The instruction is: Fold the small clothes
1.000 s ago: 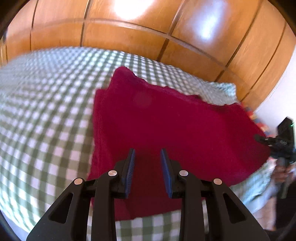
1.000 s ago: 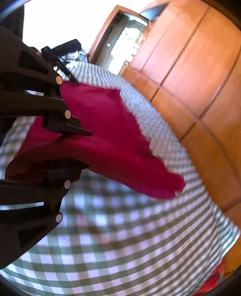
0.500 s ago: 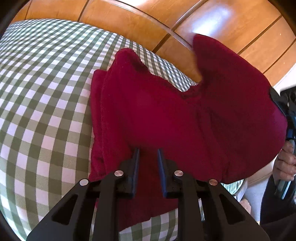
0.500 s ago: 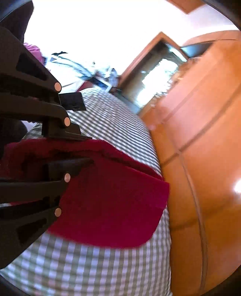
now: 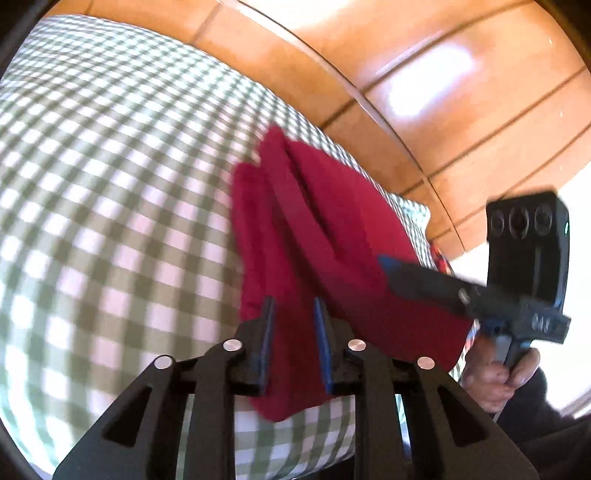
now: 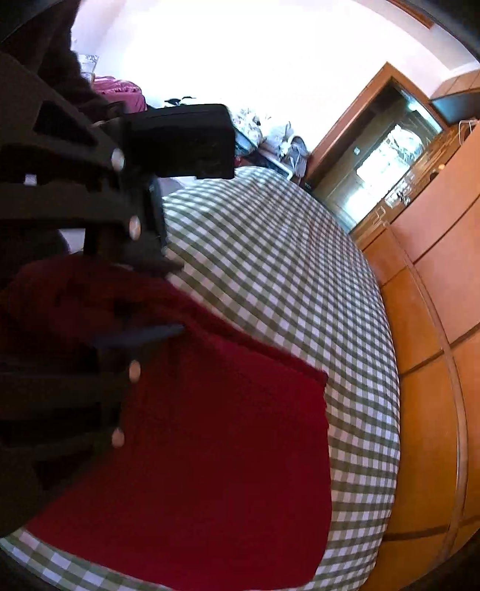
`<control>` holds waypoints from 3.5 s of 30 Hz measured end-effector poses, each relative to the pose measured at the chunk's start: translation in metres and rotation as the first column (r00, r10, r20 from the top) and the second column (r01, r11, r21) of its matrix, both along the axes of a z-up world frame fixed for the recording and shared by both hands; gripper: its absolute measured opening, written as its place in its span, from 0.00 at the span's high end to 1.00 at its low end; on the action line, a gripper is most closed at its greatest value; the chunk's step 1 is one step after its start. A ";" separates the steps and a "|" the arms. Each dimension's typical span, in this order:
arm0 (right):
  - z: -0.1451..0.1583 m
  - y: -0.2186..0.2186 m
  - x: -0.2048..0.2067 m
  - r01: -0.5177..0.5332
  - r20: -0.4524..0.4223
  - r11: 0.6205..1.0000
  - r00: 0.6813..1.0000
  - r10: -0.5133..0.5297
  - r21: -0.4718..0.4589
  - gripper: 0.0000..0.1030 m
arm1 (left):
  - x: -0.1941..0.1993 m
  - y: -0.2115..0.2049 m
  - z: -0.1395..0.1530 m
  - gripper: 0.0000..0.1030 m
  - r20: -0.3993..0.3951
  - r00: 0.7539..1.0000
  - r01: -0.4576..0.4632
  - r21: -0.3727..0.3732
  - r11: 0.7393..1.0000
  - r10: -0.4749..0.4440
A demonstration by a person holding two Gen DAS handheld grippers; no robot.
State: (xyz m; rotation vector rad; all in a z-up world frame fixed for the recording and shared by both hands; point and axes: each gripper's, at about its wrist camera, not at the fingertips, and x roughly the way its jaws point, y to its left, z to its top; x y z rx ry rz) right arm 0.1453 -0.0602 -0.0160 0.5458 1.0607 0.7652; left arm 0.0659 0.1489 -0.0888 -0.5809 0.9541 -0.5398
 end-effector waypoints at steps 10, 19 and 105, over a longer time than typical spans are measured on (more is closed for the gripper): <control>0.030 -0.099 -0.086 0.173 0.130 0.984 0.977 -0.166 -0.041 0.37 | -0.013 0.019 0.043 0.67 0.057 0.998 0.021 -0.179 0.984 -0.011; -0.029 -0.126 -0.159 0.214 0.075 0.904 0.977 -0.201 -0.369 0.34 | -0.017 -0.030 0.054 0.51 0.037 0.987 0.164 -0.185 0.969 -0.160; -0.081 -0.162 -0.024 0.382 -0.210 0.923 0.907 -0.364 0.049 0.15 | 0.035 -0.062 0.004 0.54 0.093 0.995 -0.010 0.373 0.928 -0.027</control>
